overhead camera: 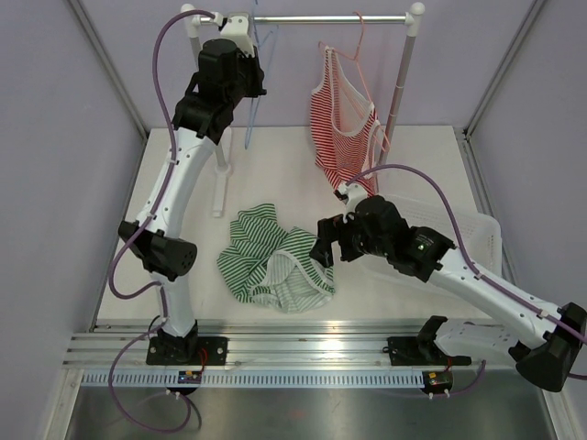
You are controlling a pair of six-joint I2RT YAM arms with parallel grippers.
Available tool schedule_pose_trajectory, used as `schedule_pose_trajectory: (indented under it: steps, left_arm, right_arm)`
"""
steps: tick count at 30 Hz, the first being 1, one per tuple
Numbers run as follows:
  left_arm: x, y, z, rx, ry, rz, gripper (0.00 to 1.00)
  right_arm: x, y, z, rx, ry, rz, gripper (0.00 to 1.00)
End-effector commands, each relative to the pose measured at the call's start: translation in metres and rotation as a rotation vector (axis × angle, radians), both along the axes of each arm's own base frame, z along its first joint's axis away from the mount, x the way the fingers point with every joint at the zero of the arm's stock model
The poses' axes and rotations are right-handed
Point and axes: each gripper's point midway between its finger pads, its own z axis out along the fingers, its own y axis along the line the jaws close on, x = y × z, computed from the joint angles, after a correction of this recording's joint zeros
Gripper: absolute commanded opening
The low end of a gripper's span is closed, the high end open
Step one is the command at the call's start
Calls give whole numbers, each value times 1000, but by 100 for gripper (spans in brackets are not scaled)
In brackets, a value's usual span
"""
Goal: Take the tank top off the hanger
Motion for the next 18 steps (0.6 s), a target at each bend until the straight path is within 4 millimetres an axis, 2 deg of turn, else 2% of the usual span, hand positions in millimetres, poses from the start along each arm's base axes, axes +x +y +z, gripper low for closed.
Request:
schedule_pose_trajectory:
  steps: [1,4,6,9,11,12,13,15,16,17,18]
  left_arm:
    - [7,4,61,-56,-192,-17,0]
    - [17,3,45,-52,-160,-14,4]
    - [24,3,27,-40,-117,-11,5]
    - [28,6,17,-53,-83,-6,6]
    - [27,6,14,-52,-70,-13,11]
    - [26,7,13,-49,-66,-12,15]
    - [24,8,15,-46,-67,-12,29]
    - [14,13,24,-44,-74,-8,46]
    - [11,16,22,-38,-63,2,60]
    - [1,21,34,-44,-77,10,66]
    - [-4,23,30,-37,-62,16,69]
  right_arm:
    - [-1,15,-5,51,29,28,100]
    - [0,17,-10,56,33,24,100]
    - [2,19,-12,47,39,27,100]
    - [5,23,-11,39,43,34,100]
    - [8,26,-13,36,46,34,100]
    - [9,28,-17,25,50,38,99]
    - [11,29,-18,18,49,39,100]
    - [18,33,-23,0,48,32,99]
    - [21,34,-26,-10,47,30,99]
    - [24,38,-22,-10,38,34,100]
    - [26,41,-31,-33,50,40,99]
